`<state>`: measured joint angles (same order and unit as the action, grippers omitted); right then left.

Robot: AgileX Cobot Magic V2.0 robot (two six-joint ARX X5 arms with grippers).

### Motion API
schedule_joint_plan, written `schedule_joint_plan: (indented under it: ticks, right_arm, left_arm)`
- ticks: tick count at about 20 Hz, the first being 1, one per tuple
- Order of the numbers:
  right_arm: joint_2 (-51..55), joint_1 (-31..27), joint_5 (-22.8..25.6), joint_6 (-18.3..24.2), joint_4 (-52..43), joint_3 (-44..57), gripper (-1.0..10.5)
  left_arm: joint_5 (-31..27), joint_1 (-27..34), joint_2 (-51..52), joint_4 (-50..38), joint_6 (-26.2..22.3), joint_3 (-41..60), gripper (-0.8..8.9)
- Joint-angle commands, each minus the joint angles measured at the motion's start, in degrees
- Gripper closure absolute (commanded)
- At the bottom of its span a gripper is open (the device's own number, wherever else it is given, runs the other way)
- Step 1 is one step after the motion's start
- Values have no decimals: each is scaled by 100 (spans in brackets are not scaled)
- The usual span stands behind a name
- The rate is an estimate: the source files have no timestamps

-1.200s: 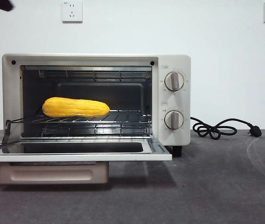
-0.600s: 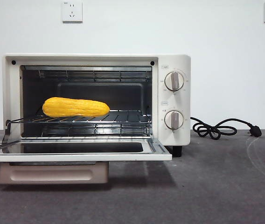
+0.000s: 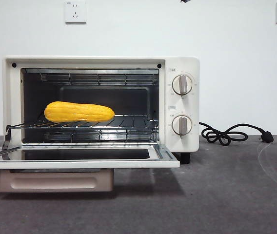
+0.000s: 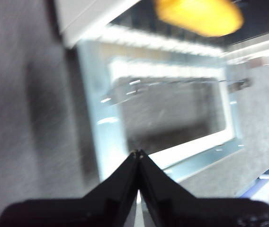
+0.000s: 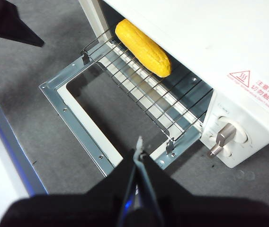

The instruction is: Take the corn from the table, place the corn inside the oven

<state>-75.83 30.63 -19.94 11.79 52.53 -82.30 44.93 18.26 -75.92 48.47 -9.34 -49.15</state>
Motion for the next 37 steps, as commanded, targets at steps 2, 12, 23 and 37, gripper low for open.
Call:
schedule_joint_plan:
  ticks: [2, 12, 23, 37]
  right_arm:
    - [35, 7, -26, 42, -20, -9, 958]
    - [35, 7, -24, 42, -66, -9, 958]
    - [35, 4, -22, 39, -151, -9, 958]
    - [35, 7, -24, 35, -144, -9, 958]
  left_arm:
    - [-787, 2, -595, -79, 111, 72, 822]
    - [-1318, -566, -1644, -400, 188, 72, 822]
    - [-573, -837, -1808, -461, 42, 72, 822]
    - [2031, -269, -1504, -485, 162, 61, 821]
